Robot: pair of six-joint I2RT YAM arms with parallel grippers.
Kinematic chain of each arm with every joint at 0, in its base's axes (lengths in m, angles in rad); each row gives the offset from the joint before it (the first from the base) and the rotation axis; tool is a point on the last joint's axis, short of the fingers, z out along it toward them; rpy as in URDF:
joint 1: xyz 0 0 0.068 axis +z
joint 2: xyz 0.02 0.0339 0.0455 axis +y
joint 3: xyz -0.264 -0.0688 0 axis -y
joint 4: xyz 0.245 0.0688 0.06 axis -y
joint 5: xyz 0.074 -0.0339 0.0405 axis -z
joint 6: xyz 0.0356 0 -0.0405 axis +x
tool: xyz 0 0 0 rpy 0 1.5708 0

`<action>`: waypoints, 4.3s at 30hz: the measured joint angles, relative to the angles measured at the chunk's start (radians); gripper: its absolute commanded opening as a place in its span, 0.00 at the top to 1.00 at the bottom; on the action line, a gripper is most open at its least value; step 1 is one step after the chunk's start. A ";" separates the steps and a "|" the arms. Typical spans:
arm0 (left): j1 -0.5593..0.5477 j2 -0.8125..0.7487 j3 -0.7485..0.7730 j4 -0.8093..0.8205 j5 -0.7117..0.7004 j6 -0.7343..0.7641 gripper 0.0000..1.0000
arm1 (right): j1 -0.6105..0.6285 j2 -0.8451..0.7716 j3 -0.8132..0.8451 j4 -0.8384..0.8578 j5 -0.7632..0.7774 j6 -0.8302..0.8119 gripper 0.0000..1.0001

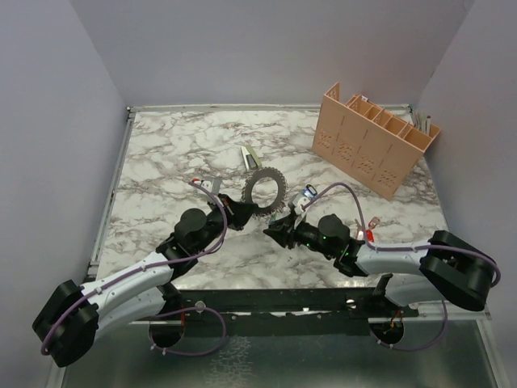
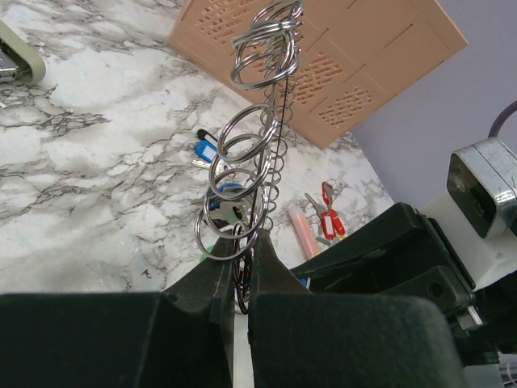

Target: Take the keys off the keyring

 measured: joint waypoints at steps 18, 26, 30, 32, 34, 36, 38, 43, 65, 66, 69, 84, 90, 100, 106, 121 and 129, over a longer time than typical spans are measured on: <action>0.001 -0.083 -0.036 0.001 0.002 0.000 1.00 | 0.000 -0.138 -0.002 -0.247 -0.092 -0.027 0.89; 0.001 -0.080 -0.035 0.008 0.021 0.031 1.00 | 0.000 -0.042 -0.085 0.033 -0.097 0.014 0.60; 0.001 -0.077 -0.029 0.007 0.021 0.027 1.00 | 0.000 -0.014 -0.129 0.164 -0.097 0.014 0.56; 0.001 -0.075 -0.019 0.006 0.021 0.023 1.00 | 0.000 0.002 -0.139 0.224 -0.097 0.011 0.55; 0.001 -0.074 -0.001 0.006 0.020 0.011 1.00 | 0.000 0.016 -0.142 0.278 -0.097 0.006 0.55; 0.001 -0.073 0.015 0.009 0.020 0.003 1.00 | 0.000 0.031 -0.142 0.328 -0.099 -0.005 0.55; 0.001 -0.070 0.032 0.014 0.016 -0.009 1.00 | 0.000 0.048 -0.142 0.375 -0.101 -0.021 0.55; 0.001 -0.059 0.055 0.011 0.011 -0.022 1.00 | 0.000 0.064 -0.142 0.458 -0.102 -0.051 0.48; 0.005 -0.057 0.201 -0.063 -0.040 0.111 1.00 | 0.000 0.266 -0.045 0.576 -0.072 -0.202 0.43; 0.005 -0.061 0.201 -0.063 -0.048 0.111 1.00 | 0.000 0.281 -0.041 0.576 -0.066 -0.204 0.44; 0.005 -0.081 0.200 -0.063 -0.073 0.115 1.00 | 0.000 0.303 -0.029 0.576 -0.043 -0.206 0.43; 0.006 -0.068 0.199 -0.063 -0.053 0.106 1.00 | 0.000 0.297 0.005 0.583 -0.017 -0.231 0.39; 0.006 -0.058 0.199 -0.062 -0.008 0.106 1.00 | 0.000 0.261 0.005 0.584 -0.017 -0.238 0.36; 0.006 -0.043 0.199 -0.061 0.086 0.106 1.00 | 0.000 0.222 -0.008 0.585 -0.011 -0.264 0.33; 0.006 -0.033 0.199 -0.061 0.116 0.106 1.00 | 0.000 0.199 -0.029 0.585 0.000 -0.272 0.33; 0.006 -0.032 0.199 -0.044 0.156 0.101 1.00 | 0.000 0.198 -0.043 0.586 0.024 -0.275 0.33; 0.006 -0.031 0.199 -0.042 0.216 0.103 1.00 | -0.036 0.164 -0.071 0.586 -0.046 -0.254 0.34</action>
